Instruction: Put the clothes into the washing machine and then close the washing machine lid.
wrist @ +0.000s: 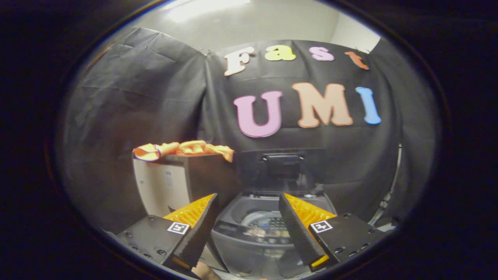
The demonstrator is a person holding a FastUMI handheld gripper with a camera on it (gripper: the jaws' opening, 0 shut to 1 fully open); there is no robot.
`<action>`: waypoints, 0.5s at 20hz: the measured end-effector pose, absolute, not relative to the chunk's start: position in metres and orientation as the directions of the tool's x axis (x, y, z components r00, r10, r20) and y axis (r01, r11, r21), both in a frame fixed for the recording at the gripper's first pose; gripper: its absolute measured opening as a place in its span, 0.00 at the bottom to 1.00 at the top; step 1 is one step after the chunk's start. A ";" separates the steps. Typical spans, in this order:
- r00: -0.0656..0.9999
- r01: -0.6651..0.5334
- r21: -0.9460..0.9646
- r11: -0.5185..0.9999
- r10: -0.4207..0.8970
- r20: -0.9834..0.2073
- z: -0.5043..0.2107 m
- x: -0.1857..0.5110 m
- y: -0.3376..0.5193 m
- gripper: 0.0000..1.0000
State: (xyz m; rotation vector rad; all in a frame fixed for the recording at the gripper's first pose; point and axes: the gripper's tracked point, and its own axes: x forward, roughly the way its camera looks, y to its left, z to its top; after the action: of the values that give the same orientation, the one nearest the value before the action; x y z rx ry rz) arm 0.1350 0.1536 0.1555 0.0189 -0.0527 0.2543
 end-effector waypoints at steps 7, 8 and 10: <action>0.886 -0.459 -0.031 0.888 0.460 0.064 0.248 0.214 0.286 0.98; 0.879 -0.474 -0.038 0.880 0.475 0.045 0.251 0.227 0.301 0.98; 0.871 -0.491 -0.077 0.868 0.492 -0.006 0.248 0.251 0.325 0.98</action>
State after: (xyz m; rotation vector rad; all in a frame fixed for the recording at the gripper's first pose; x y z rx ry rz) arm 0.2515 0.3249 0.2482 -0.0768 -0.0142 0.5145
